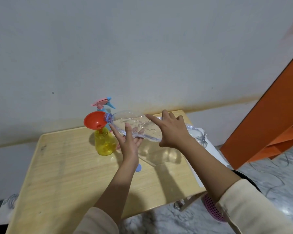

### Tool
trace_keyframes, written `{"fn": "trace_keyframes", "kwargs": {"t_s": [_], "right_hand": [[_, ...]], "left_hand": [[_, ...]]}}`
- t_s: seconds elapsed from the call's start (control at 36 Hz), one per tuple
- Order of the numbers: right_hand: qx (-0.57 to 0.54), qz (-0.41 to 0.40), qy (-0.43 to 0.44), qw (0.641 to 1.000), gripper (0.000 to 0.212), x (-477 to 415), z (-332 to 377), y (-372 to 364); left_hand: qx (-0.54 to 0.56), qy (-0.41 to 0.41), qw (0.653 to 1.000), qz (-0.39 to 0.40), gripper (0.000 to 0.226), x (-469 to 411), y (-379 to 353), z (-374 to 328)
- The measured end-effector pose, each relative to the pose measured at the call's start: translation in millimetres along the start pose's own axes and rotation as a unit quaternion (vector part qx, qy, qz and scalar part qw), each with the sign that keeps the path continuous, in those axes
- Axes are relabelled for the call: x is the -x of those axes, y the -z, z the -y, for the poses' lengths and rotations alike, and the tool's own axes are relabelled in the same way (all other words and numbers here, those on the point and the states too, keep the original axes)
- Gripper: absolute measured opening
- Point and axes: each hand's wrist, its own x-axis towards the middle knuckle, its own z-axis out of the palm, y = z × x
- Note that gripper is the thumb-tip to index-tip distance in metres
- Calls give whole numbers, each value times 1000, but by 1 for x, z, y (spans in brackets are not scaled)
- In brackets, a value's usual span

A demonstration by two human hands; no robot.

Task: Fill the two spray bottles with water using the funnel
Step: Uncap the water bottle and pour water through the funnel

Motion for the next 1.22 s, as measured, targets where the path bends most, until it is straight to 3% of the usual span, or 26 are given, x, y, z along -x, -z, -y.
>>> {"fn": "trace_keyframes", "kwargs": {"t_s": [1.22], "right_hand": [[28, -4, -4, 1000, 99, -1, 13, 23]], "left_hand": [[41, 29, 999, 8, 67, -1, 0, -10]]}}
